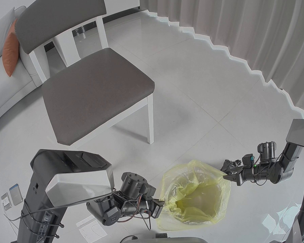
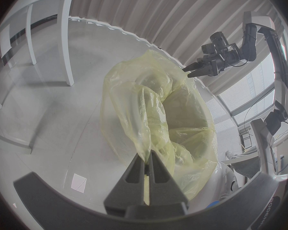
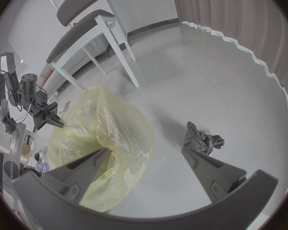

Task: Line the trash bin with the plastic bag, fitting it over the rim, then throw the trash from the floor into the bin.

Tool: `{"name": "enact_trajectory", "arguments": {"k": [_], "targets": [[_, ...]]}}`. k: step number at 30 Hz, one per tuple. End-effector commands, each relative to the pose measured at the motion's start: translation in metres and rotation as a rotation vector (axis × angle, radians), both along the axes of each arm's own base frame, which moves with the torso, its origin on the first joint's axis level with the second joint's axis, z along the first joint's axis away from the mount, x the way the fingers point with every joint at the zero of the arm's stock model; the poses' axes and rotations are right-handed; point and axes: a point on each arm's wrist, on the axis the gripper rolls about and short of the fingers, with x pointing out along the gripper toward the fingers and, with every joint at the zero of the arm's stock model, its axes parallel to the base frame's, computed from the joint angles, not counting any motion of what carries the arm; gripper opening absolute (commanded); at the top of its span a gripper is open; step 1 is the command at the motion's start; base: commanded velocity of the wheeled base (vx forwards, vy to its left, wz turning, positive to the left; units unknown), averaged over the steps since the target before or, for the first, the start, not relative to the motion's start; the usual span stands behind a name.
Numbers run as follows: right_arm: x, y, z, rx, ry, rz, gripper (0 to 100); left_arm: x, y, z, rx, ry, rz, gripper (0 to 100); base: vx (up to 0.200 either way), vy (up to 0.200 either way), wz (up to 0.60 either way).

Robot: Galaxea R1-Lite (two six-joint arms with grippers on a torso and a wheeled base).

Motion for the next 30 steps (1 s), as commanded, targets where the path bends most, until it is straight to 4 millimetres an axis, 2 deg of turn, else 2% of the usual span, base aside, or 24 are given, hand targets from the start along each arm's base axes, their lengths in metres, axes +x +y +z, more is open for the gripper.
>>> {"name": "enact_trajectory", "arguments": {"k": [1,8,17,19,25,30], "targets": [[0.002,0.005,-0.002,0.001,-0.001,0.015,0,0.001,0.000,-0.001,-0.001,0.000,0.000,0,0.000,0.000,0.00],[0.000,0.017,-0.001,0.019,0.014,0.032,0,0.001,-0.001,-0.004,0.001,0.005,0.000,0,0.000,0.000,0.00],[0.003,0.015,-0.002,0.016,0.010,0.031,0,0.002,-0.001,-0.009,0.002,-0.006,0.009,0,0.000,0.000,0.00],[0.010,0.012,-0.008,0.016,0.047,0.021,0,0.005,-0.001,-0.009,0.007,-0.007,0.020,0,0.000,0.000,0.00],[0.021,0.012,-0.011,0.014,0.086,0.020,0,0.012,-0.003,-0.008,0.012,-0.005,0.029,0,0.000,0.000,0.00],[0.039,0.016,-0.018,0.012,0.138,0.030,0,0.024,-0.011,-0.005,0.043,0.034,0.031,0,0.000,0.000,0.00]]}}
